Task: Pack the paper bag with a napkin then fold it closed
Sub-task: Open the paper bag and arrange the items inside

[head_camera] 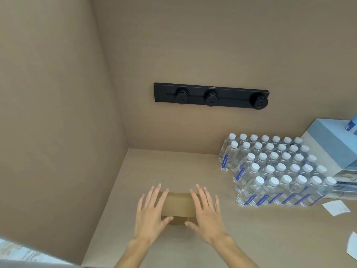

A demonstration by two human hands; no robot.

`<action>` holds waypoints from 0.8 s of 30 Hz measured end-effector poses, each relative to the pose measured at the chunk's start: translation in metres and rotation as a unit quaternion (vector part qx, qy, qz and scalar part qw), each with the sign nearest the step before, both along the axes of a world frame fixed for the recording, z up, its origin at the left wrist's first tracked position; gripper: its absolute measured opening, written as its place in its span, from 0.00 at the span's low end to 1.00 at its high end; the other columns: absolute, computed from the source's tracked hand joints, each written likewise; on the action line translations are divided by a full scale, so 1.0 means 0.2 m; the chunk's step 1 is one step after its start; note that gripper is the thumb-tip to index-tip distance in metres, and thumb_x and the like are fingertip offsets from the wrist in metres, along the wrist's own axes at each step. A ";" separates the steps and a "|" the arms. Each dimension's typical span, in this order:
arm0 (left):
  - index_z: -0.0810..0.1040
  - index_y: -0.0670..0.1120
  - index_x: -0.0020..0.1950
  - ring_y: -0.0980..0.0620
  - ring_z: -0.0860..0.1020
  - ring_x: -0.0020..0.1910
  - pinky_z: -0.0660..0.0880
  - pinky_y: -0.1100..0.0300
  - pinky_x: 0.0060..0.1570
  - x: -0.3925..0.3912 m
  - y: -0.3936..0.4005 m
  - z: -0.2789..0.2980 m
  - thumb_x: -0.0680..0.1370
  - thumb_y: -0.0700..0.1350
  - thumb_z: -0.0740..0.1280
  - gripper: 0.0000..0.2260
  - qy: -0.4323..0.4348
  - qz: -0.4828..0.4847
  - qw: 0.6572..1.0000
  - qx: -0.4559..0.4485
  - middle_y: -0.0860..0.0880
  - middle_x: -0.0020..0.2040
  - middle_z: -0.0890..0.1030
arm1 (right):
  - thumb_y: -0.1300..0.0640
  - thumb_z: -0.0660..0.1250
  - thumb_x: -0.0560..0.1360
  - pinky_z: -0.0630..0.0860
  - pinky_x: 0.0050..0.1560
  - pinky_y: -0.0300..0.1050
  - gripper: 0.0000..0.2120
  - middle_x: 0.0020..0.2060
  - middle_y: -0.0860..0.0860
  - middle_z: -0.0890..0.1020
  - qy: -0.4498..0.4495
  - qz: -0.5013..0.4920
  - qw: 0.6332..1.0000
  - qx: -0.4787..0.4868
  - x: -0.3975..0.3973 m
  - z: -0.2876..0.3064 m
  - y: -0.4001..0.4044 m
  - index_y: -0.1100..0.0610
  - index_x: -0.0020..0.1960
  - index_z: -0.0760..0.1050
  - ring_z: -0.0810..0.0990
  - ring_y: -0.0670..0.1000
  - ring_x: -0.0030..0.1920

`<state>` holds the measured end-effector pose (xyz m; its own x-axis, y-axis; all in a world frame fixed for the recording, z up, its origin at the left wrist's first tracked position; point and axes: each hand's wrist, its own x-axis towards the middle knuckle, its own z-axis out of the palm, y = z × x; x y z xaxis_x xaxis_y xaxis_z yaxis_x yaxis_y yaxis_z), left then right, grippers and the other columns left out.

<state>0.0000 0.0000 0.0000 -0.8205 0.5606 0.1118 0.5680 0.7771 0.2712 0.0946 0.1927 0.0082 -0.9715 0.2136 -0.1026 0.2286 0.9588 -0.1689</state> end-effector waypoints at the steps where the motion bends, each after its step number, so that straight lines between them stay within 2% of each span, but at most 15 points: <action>1: 0.53 0.58 0.81 0.51 0.48 0.82 0.47 0.50 0.79 -0.01 0.01 0.00 0.71 0.64 0.71 0.44 -0.018 -0.007 1.000 -0.013 0.53 0.83 0.50 | 0.34 0.65 0.75 0.39 0.78 0.66 0.50 0.81 0.50 0.34 -0.009 0.005 1.000 0.016 -0.01 -0.01 0.00 0.49 0.82 0.36 0.34 0.56 0.81; 4: 0.51 0.55 0.82 0.51 0.47 0.82 0.47 0.49 0.79 -0.04 0.02 -0.03 0.70 0.62 0.73 0.47 -0.004 -0.001 0.999 -0.040 0.54 0.83 0.50 | 0.38 0.69 0.74 0.39 0.78 0.67 0.50 0.82 0.53 0.41 -0.006 0.009 0.998 0.064 -0.02 -0.05 -0.01 0.51 0.82 0.40 0.40 0.58 0.82; 6: 0.48 0.55 0.82 0.51 0.46 0.82 0.45 0.49 0.79 -0.04 0.02 -0.06 0.71 0.60 0.73 0.48 -0.019 -0.006 0.998 -0.062 0.54 0.83 0.48 | 0.42 0.72 0.73 0.43 0.77 0.69 0.49 0.83 0.54 0.48 -0.017 0.012 0.997 0.077 -0.03 -0.07 -0.01 0.52 0.82 0.46 0.46 0.58 0.82; 10: 0.52 0.54 0.82 0.49 0.46 0.82 0.49 0.47 0.79 -0.05 0.00 -0.11 0.71 0.55 0.76 0.47 -0.023 -0.012 0.997 -0.071 0.53 0.83 0.50 | 0.49 0.82 0.63 0.62 0.73 0.70 0.46 0.75 0.56 0.71 -0.021 0.005 0.996 0.085 -0.04 -0.10 0.01 0.54 0.77 0.66 0.66 0.59 0.77; 13: 0.49 0.55 0.82 0.50 0.45 0.82 0.48 0.47 0.78 -0.06 0.00 -0.13 0.72 0.54 0.75 0.46 -0.026 -0.015 0.996 -0.082 0.54 0.83 0.48 | 0.60 0.82 0.60 0.64 0.73 0.69 0.47 0.72 0.56 0.73 -0.014 0.001 0.996 0.087 -0.04 -0.12 0.03 0.53 0.76 0.68 0.69 0.58 0.75; 15: 0.48 0.55 0.82 0.50 0.44 0.82 0.48 0.48 0.78 -0.07 0.00 -0.13 0.73 0.54 0.74 0.46 -0.028 -0.017 0.996 -0.081 0.54 0.83 0.48 | 0.70 0.78 0.57 0.63 0.73 0.67 0.50 0.73 0.56 0.71 -0.001 0.000 0.996 0.091 -0.04 -0.13 0.04 0.53 0.76 0.66 0.68 0.59 0.75; 17: 0.48 0.55 0.82 0.50 0.44 0.82 0.48 0.48 0.78 -0.07 0.00 -0.13 0.73 0.54 0.75 0.47 -0.028 -0.016 0.997 -0.076 0.55 0.83 0.48 | 0.73 0.74 0.57 0.61 0.74 0.66 0.51 0.73 0.55 0.70 0.008 0.000 0.996 0.094 -0.05 -0.12 0.05 0.52 0.77 0.64 0.67 0.58 0.76; 19: 0.50 0.55 0.82 0.50 0.46 0.82 0.50 0.48 0.78 -0.07 0.00 -0.13 0.72 0.53 0.76 0.47 -0.031 -0.016 0.997 -0.070 0.55 0.83 0.50 | 0.71 0.74 0.61 0.60 0.74 0.64 0.48 0.73 0.52 0.69 0.007 0.003 0.996 0.085 -0.05 -0.11 0.06 0.51 0.77 0.62 0.66 0.56 0.76; 21: 0.52 0.54 0.82 0.51 0.48 0.82 0.51 0.48 0.78 -0.08 -0.01 -0.13 0.70 0.53 0.77 0.47 -0.031 -0.017 0.998 -0.059 0.55 0.83 0.54 | 0.63 0.77 0.66 0.59 0.75 0.62 0.44 0.73 0.49 0.68 0.007 0.015 0.998 0.065 -0.05 -0.10 0.07 0.49 0.77 0.62 0.65 0.53 0.76; 24: 0.51 0.55 0.82 0.52 0.47 0.82 0.49 0.48 0.78 -0.09 -0.01 -0.12 0.70 0.55 0.77 0.48 -0.041 -0.026 0.997 -0.056 0.56 0.83 0.53 | 0.53 0.76 0.70 0.54 0.76 0.61 0.43 0.76 0.46 0.64 -0.007 0.042 0.998 0.042 -0.05 -0.08 0.12 0.48 0.78 0.57 0.61 0.50 0.77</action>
<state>-0.0185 -0.0029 -0.0231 -0.7934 0.6084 -0.0196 0.5884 0.7748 0.2312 0.0836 0.2171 -0.0076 -0.9849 0.1401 -0.1018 0.1489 0.9852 -0.0848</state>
